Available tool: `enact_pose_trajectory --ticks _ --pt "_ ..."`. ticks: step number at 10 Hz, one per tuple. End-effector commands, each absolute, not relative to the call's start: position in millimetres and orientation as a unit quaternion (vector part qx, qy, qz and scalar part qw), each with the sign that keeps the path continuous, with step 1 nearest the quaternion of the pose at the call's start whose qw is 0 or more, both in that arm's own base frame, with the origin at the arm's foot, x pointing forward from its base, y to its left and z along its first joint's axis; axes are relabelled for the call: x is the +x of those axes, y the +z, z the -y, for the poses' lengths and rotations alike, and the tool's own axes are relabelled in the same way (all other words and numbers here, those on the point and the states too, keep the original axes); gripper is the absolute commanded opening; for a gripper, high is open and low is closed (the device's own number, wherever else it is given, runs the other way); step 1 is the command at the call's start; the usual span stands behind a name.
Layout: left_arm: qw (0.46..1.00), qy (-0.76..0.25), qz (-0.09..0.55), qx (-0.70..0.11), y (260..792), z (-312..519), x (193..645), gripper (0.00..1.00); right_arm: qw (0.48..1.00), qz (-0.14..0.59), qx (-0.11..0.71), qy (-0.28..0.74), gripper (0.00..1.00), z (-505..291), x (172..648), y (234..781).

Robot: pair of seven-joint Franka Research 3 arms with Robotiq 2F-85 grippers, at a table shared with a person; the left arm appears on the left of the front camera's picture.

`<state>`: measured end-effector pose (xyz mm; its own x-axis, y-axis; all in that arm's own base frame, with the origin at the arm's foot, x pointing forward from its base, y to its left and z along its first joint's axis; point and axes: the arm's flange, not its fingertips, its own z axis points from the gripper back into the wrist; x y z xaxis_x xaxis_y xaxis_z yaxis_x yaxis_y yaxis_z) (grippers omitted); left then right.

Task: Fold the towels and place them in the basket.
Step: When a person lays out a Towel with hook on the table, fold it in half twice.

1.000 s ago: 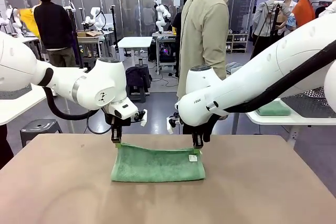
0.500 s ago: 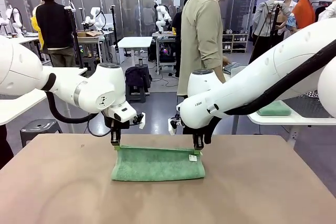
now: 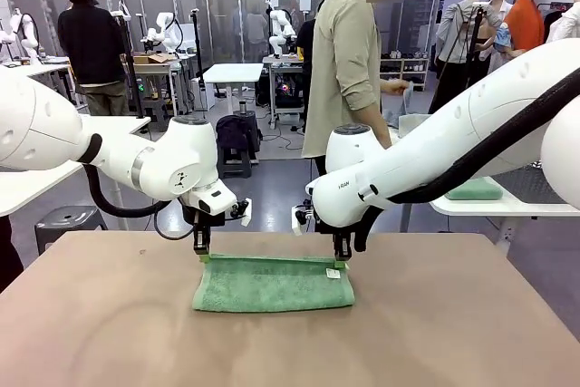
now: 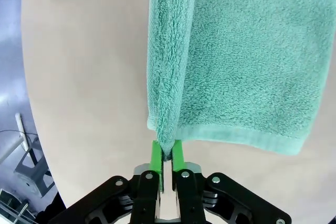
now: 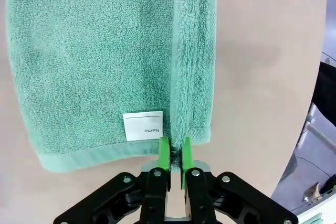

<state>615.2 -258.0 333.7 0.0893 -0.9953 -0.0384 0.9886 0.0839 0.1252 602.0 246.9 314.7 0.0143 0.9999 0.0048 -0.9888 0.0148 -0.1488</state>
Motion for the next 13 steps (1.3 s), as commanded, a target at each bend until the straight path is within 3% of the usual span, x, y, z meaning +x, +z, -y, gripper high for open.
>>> enact_pose_trajectory --ticks 1,2,3,4,5,6,7,8,9,13 --pt "0.726 -0.681 0.043 0.079 333.3 253.4 623.2 0.26 0.708 0.060 -0.062 0.701 0.29 -244.5 609.0 313.8" --pt "0.726 -0.680 0.055 0.089 336.4 253.0 620.7 0.33 0.706 0.065 -0.066 0.702 0.47 -245.5 607.6 315.1" --pt "0.724 -0.681 0.062 0.092 340.7 252.9 619.4 0.46 0.705 0.067 -0.067 0.703 0.49 -245.3 607.9 318.7" --pt "0.724 -0.681 0.061 0.092 346.7 250.0 618.2 0.53 0.704 0.068 -0.070 0.703 0.67 -245.2 607.1 324.9" --pt "0.722 -0.682 0.067 0.095 355.0 248.0 617.3 0.66 0.703 0.072 -0.076 0.704 0.69 -243.7 606.6 335.9" --pt "0.719 -0.686 0.070 0.088 366.8 244.2 614.9 0.72 0.705 0.066 -0.066 0.703 0.86 -243.8 604.9 349.5" --pt "0.711 -0.697 0.067 0.064 388.1 242.2 604.2 0.72 0.713 0.058 -0.040 0.698 0.86 -245.3 595.0 368.7" --pt "0.722 -0.692 0.020 -0.011 422.6 243.2 581.6 0.72 0.732 0.049 -0.011 0.680 0.86 -244.5 576.4 401.3" --pt "0.710 -0.704 0.012 -0.007 454.1 243.6 556.9 0.72 0.743 0.048 -0.012 0.668 0.86 -243.5 555.9 430.9" --pt "0.712 -0.698 0.065 -0.026 523.7 201.7 498.4 0.72 0.807 0.128 0.008 0.577 0.86 -222.2 488.3 514.8"
